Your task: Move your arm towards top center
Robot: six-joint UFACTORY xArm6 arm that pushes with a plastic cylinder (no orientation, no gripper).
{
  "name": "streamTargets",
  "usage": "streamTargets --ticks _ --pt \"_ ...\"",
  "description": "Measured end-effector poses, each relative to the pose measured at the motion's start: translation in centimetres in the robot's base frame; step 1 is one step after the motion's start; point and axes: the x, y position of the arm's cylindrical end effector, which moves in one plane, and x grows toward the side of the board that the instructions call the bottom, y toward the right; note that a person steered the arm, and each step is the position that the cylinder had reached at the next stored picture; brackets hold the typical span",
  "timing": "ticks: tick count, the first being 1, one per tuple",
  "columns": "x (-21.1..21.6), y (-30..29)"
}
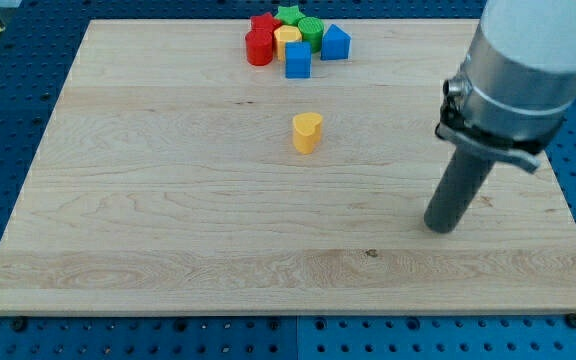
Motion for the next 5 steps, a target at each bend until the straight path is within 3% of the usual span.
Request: streamTargets --ticks 4,5 --pt "-18.5 3.8" --pt "-18.8 3.7"
